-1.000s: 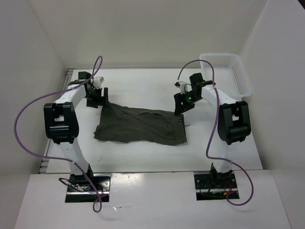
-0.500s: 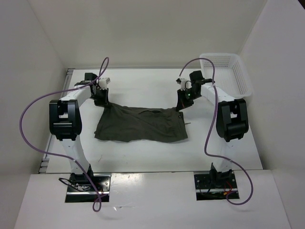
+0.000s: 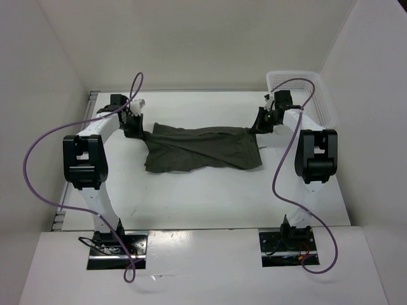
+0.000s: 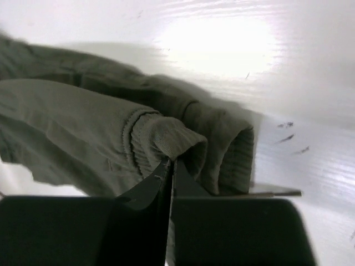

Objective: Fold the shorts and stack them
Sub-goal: Fold the shorts

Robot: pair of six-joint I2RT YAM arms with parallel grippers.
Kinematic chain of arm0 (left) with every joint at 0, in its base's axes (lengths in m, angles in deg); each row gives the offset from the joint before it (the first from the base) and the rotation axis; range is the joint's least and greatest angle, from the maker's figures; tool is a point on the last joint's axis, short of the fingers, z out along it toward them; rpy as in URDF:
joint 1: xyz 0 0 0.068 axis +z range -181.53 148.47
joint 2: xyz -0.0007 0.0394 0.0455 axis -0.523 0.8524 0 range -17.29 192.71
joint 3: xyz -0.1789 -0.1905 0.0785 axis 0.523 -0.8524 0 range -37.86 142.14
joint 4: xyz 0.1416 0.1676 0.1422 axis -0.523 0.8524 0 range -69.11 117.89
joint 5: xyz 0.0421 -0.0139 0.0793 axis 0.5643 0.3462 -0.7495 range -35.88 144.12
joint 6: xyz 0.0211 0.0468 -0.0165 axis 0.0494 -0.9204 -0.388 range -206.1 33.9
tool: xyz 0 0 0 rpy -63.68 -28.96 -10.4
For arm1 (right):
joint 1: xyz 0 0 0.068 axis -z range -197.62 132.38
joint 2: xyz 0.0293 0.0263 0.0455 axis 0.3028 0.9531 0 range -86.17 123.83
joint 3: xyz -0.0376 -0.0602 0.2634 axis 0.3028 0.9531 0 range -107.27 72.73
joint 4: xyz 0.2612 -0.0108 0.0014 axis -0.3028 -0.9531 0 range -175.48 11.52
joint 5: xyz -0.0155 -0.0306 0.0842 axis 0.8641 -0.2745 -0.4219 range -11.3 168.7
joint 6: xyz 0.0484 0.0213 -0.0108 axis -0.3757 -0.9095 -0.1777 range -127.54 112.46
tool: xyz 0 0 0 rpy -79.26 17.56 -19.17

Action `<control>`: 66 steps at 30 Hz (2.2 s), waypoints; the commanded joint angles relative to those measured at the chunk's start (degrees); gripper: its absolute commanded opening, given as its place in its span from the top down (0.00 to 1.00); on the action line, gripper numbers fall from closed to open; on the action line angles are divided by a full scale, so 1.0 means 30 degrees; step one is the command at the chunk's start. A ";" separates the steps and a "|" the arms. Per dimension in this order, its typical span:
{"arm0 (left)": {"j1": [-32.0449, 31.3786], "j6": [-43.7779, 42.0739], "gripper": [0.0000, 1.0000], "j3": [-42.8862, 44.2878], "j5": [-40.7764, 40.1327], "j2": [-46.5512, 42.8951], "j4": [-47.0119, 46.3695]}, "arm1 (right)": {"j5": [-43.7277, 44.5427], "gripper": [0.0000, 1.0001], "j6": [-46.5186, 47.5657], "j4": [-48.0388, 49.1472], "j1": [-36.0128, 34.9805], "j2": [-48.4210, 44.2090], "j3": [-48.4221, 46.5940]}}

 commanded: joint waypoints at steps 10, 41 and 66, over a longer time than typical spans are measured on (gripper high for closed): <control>-0.1235 -0.0113 0.36 0.3768 -0.0176 0.0498 0.0683 | 0.4336 0.27 0.2086 0.0877 0.0054 -0.0994 -0.1516; -0.1997 -0.0113 0.81 -0.4463 0.3193 -0.1411 0.2766 | 0.6268 0.53 1.3051 -0.0764 -0.5832 0.2984 -0.4151; -0.1851 -0.0113 0.46 -0.4938 -0.0850 -0.4891 0.4816 | 0.7209 0.01 1.0294 0.0086 -0.5012 0.1291 -0.5994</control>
